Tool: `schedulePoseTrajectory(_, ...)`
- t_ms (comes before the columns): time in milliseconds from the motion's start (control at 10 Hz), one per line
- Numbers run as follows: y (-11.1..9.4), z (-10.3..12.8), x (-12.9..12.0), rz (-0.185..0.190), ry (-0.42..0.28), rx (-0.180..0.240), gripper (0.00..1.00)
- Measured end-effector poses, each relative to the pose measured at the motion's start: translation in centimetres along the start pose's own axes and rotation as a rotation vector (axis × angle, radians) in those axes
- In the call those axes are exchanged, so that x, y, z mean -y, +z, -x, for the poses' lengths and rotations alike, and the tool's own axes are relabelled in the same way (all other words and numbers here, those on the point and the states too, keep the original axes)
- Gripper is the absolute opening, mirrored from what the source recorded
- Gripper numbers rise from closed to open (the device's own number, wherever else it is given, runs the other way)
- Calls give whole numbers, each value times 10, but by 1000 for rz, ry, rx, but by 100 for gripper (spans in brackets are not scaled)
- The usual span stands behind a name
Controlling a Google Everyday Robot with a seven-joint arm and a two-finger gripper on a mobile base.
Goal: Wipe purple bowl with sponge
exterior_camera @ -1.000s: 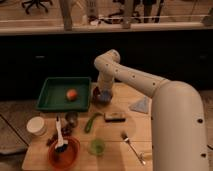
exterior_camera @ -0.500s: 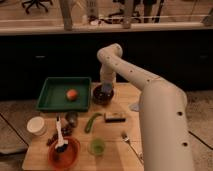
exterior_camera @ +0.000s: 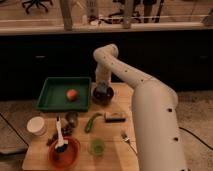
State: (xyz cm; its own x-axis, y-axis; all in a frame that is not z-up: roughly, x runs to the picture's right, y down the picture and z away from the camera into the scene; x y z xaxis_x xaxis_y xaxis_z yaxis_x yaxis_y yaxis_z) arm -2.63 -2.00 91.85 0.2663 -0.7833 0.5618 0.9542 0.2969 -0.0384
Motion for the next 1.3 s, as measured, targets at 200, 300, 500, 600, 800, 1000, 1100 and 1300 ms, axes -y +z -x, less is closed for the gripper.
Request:
schedulePoseTrajectory(200,3,32,-2,29,-86,51,0)
schedulePoseTrajectory(300,3,41,-6,42,-121,66,0)
schedulePoseTrajectory(500,-3,48,-21,77,-141,75,0)
schedulePoseTrajectory(600,-8,46,-33,110,-138,70,0)
schedulePoseTrajectory(800,-13,31,-54,148,-96,48,0)
schedulePoseTrajectory(1000,-11,5,-60,158,-46,19,0)
schedulePoseTrajectory(1100,-8,-5,-55,154,-30,9,0)
schedulePoseTrajectory(1300,-3,-19,-49,138,-17,-4,0)
